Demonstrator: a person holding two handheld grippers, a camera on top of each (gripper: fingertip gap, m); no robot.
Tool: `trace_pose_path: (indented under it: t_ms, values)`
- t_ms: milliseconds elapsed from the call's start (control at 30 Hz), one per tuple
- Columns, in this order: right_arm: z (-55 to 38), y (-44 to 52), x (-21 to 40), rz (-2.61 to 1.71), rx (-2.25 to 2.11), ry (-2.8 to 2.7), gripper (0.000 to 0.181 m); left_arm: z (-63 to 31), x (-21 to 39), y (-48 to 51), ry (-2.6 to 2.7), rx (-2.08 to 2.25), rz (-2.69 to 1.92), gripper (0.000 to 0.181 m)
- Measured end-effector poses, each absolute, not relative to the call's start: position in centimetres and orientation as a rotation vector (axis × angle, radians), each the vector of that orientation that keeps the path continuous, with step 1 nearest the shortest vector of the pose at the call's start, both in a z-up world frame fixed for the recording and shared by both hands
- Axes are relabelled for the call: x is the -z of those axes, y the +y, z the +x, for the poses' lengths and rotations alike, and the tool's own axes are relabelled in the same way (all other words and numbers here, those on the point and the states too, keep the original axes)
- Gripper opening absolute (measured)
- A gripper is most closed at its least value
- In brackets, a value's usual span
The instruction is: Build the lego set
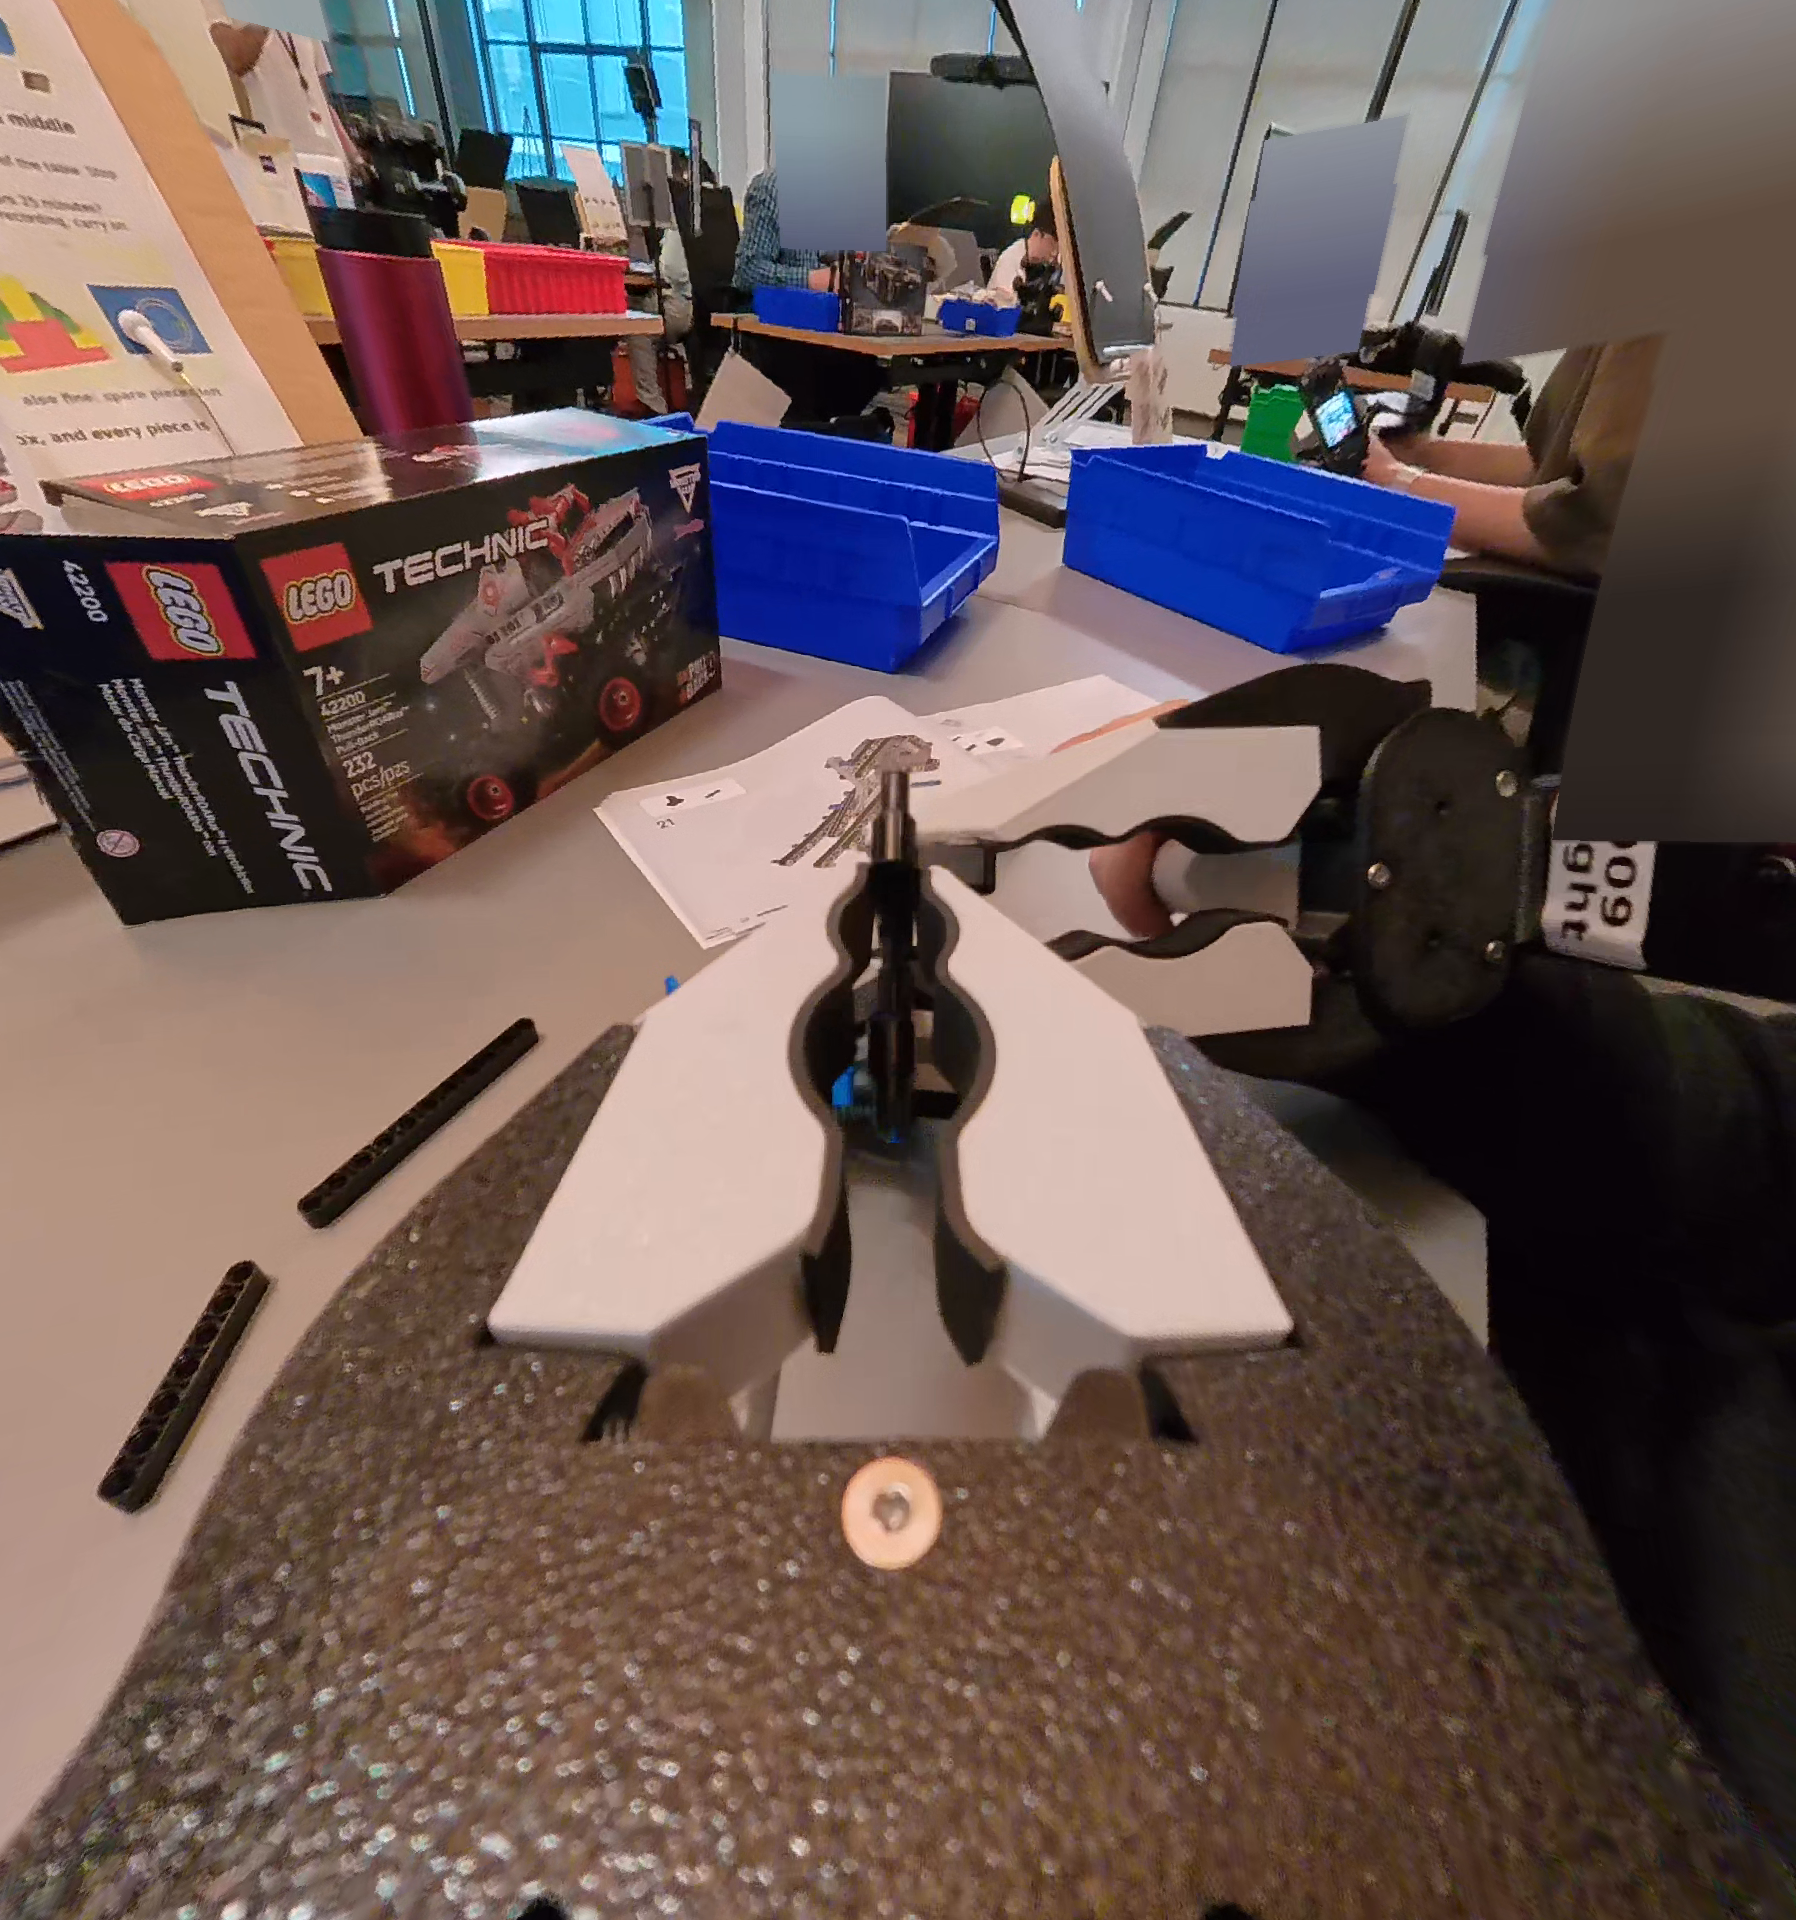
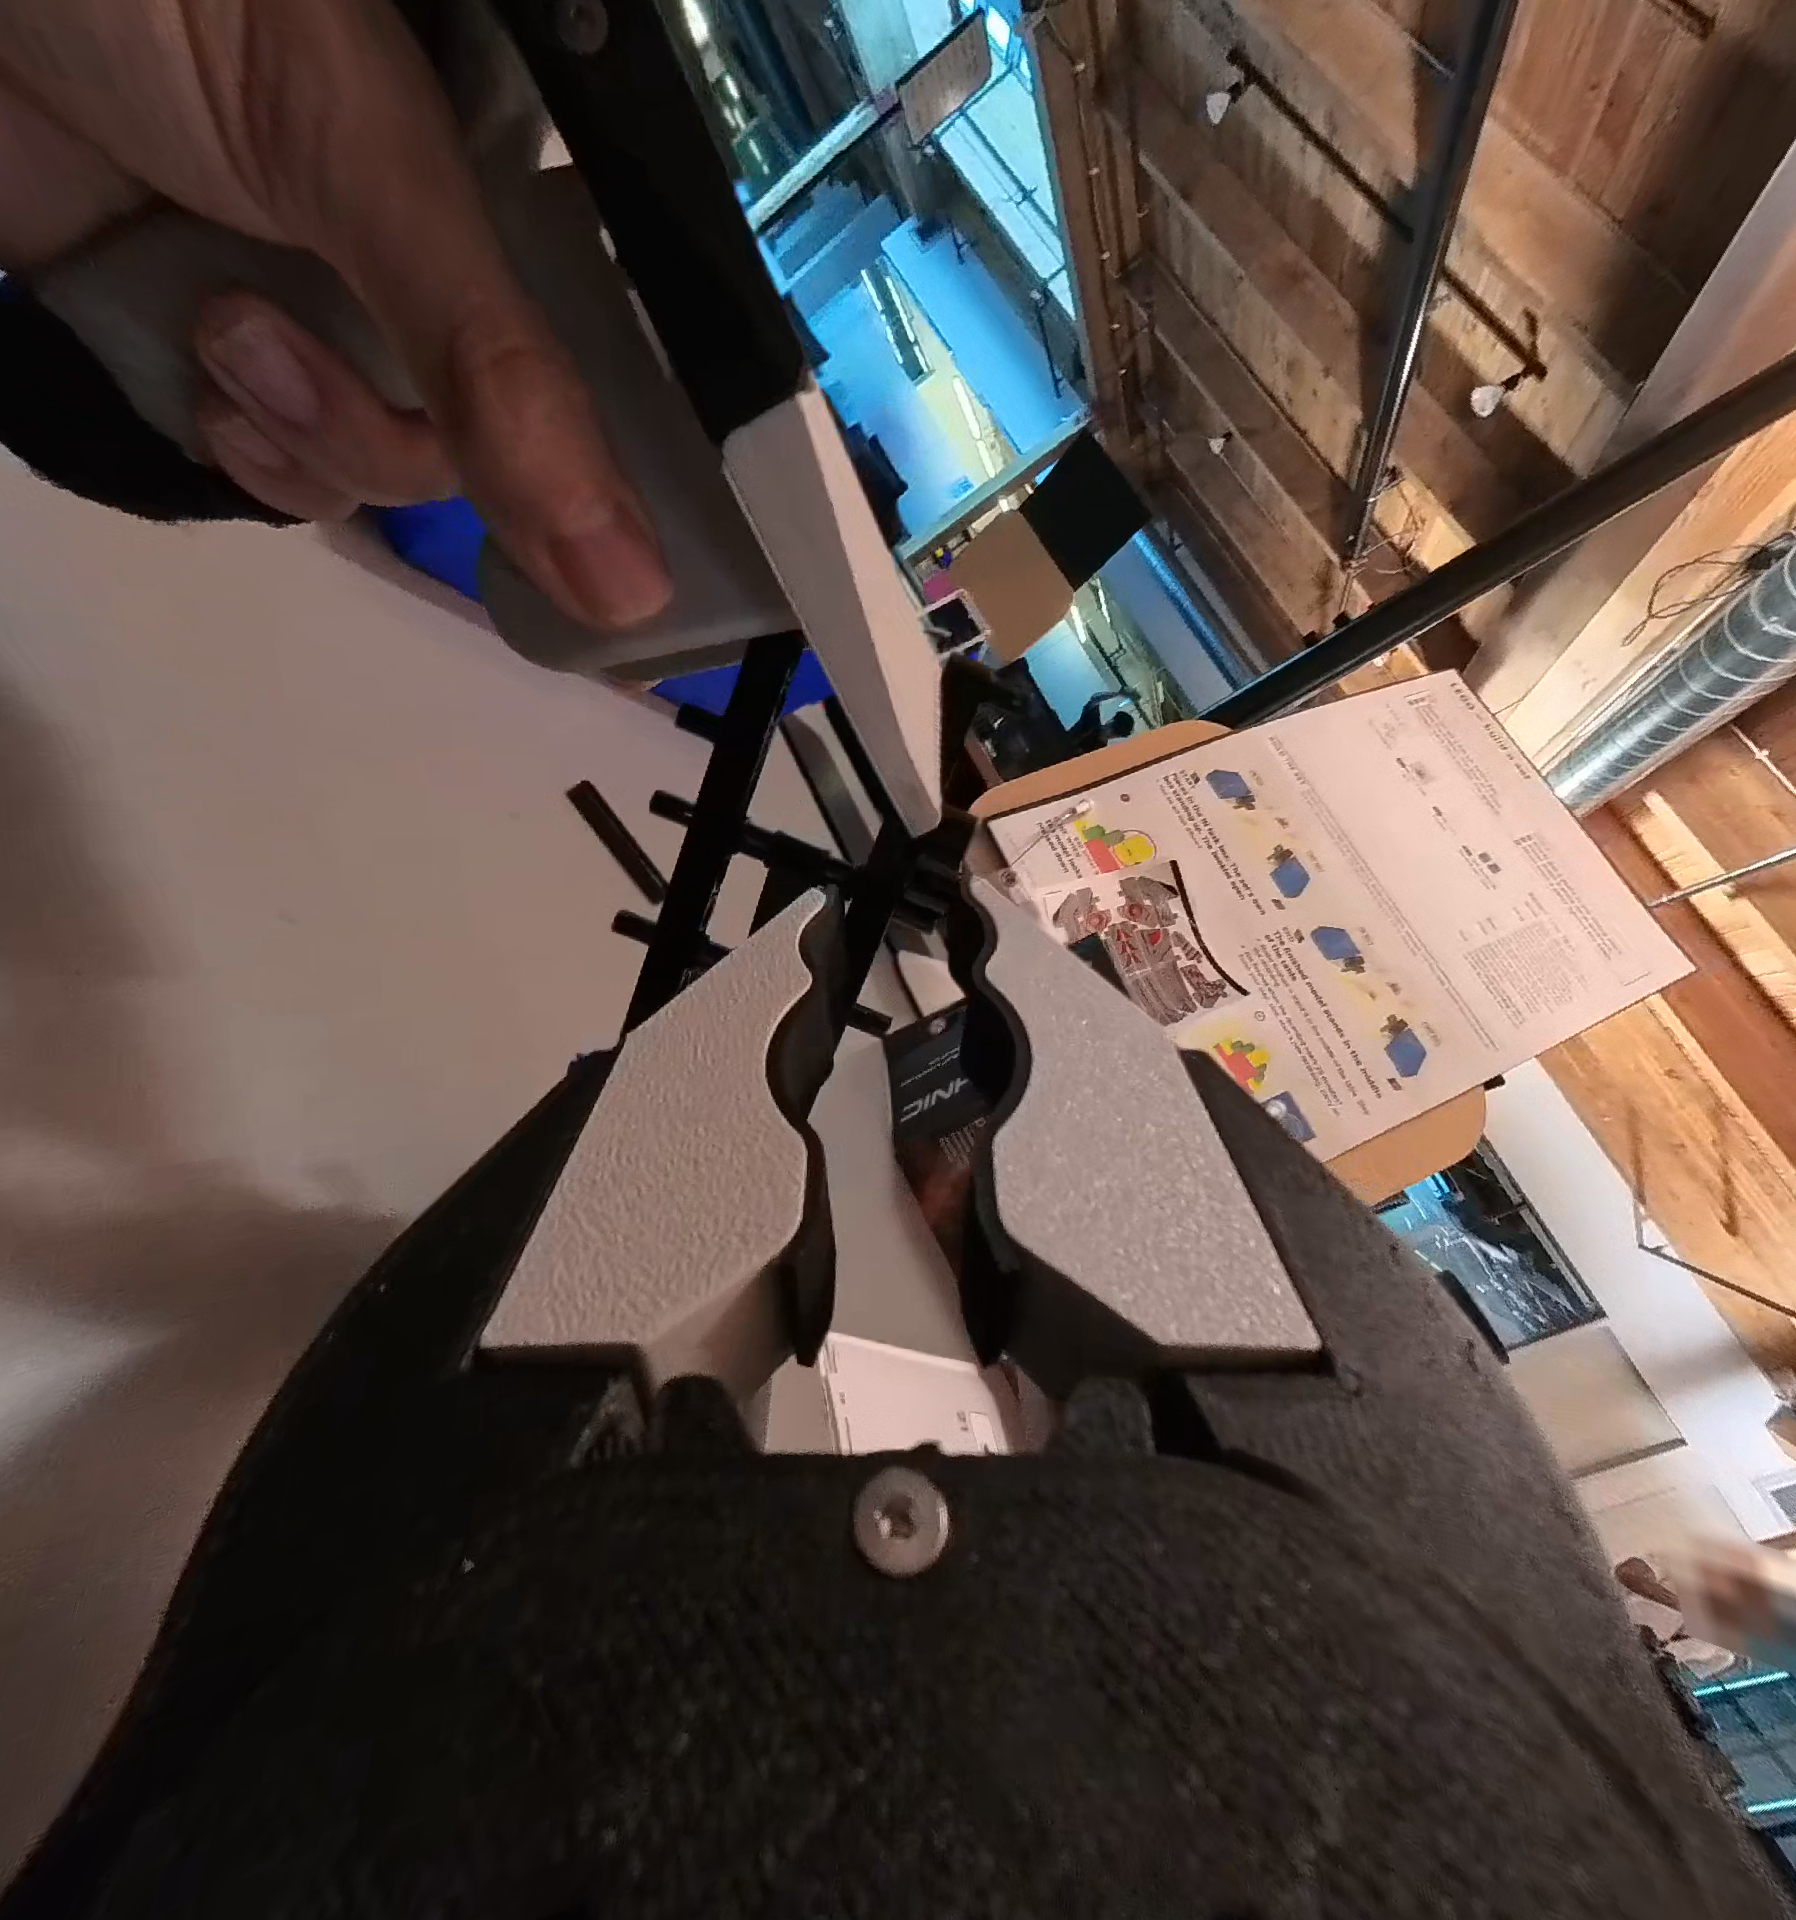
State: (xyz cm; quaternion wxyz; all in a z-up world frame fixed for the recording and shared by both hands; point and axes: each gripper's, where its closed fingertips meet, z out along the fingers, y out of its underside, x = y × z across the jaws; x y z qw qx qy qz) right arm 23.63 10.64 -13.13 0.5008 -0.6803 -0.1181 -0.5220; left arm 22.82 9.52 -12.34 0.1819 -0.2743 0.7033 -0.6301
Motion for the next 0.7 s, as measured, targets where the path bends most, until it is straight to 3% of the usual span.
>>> trace_pose_path:
  t_ms: [167,333,700]
  values:
    - [24.0,10.7,13.1,-1.625,1.319,-0.280,0.018,23.3,12.3,9.7,1.930,1.880,-0.846,0.005]
    - [24.4,10.0,12.9,-1.595,1.303,-0.206,0.041,23.7,12.9,10.1,1.889,2.125,-1.079,0.005]
    - [24.3,10.2,15.0,-1.703,1.205,-0.222,0.020,24.5,13.5,11.1,1.819,2.291,-1.184,0.005]
